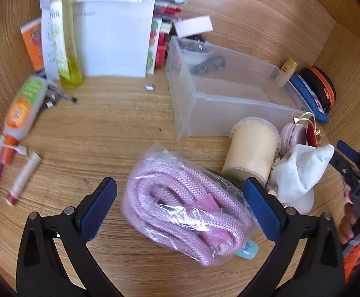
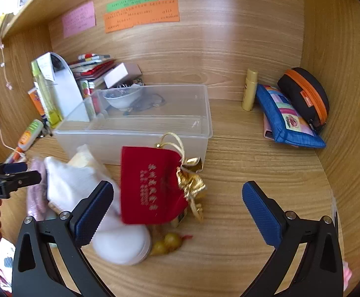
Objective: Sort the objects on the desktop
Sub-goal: 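Close the left gripper on the bagged pink rope while the right grasps the red pouch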
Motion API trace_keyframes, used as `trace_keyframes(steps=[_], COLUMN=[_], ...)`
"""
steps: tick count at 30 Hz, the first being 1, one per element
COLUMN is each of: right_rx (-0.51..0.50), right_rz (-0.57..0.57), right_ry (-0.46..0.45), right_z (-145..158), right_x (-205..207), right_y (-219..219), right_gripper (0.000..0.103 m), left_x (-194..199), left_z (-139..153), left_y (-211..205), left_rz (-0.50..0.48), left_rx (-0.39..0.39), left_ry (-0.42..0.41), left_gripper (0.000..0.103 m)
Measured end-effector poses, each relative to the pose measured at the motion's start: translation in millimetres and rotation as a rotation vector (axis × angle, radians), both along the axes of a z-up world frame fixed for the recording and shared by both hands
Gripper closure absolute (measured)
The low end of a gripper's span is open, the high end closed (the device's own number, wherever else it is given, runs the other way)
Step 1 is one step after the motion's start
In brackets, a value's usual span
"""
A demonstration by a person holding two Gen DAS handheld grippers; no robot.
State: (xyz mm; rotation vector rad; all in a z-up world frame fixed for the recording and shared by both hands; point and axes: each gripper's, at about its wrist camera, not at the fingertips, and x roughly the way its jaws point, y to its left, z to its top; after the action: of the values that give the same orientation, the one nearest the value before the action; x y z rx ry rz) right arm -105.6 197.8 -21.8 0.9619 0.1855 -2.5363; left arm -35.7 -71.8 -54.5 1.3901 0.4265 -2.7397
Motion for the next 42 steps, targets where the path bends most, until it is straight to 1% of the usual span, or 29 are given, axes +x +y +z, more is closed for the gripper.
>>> trace_keyframes(steps=[3,6,9,12,14,16,20,23,26,27,28,30,31,32,33,36,41,42], right_rx=[0.019,0.003,-0.019,-0.031,-0.040,-0.039,-0.025,-0.016,-0.015,-0.015,-0.015,-0.016,-0.015,-0.014,-0.009,0.003,-0.005,-0.006], right_rz=[0.011,0.035,0.046,0.055,0.058,0.058,0.060,0.066,0.070,0.071,0.073,0.075,0.077,0.080,0.082,0.086,0.096,0.100], right_ry=[-0.033,-0.086,-0.112,-0.121,-0.121,-0.116,-0.087,-0.076,-0.068,-0.064,-0.060,-0.046,-0.040,-0.033,-0.028,-0.018,-0.029,-0.034], right_z=[-7.9,-16.2,-21.7,-25.0,-27.2,-27.7,-28.0,-28.0,-27.8,-27.4,-26.9,-25.4,-24.8,-24.3,-24.1,-24.5,-26.2,-26.7], right_x=[-13.2,-22.3,-26.6,-28.7,-28.5,-28.5,-25.5,-24.0,-23.2,-22.6,-21.9,-19.5,-18.6,-17.3,-16.4,-14.2,-14.5,-14.8], right_y=[-3.8,-4.7,-4.6,-3.5,-2.7,-4.1,-6.0,-7.3,-7.1,-7.1,-7.2,-7.1,-7.3,-7.7,-8.4,-10.3,-9.3,-9.5], right_gripper=[0.000,0.000,0.000,0.000,0.000,0.000,0.000,0.002,0.003,0.003,0.003,0.003,0.003,0.004,0.004,0.006,0.007,0.009], left_x=[-1.6,2.2,7.9,13.2,16.9,21.6,27.3,34.7,43.9,48.6,52.0,55.3,55.5,53.9,52.1,45.6,32.9,29.8], left_z=[-8.8,-11.9,-13.2,-20.1,-22.0,-20.7,-17.1,-13.8,-15.7,-17.4,-17.6,-20.5,-21.4,-21.8,-21.5,-22.3,-24.3,-25.1], left_y=[2.9,4.1,2.5,-1.4,-6.4,-9.7,-14.7,-21.7,-32.6,-38.6,-39.5,-42.8,-42.8,-40.7,-37.0,-26.5,-8.1,-3.5], left_rz=[-0.004,-0.007,-0.011,-0.002,0.002,0.016,0.049,0.080,0.144,0.179,0.197,0.234,0.249,0.253,0.254,0.247,0.231,0.219], left_rx=[0.010,0.007,-0.021,-0.088,-0.106,-0.117,-0.099,-0.063,0.032,0.083,0.117,0.171,0.181,0.175,0.147,0.110,0.012,-0.017], left_ry=[-0.031,-0.038,-0.047,-0.083,-0.097,-0.114,-0.143,-0.169,-0.204,-0.218,-0.227,-0.249,-0.255,-0.260,-0.266,-0.283,-0.313,-0.317], left_gripper=[0.000,0.000,0.000,0.000,0.000,0.000,0.000,0.000,0.000,0.000,0.000,0.000,0.000,0.000,0.000,0.000,0.000,0.000])
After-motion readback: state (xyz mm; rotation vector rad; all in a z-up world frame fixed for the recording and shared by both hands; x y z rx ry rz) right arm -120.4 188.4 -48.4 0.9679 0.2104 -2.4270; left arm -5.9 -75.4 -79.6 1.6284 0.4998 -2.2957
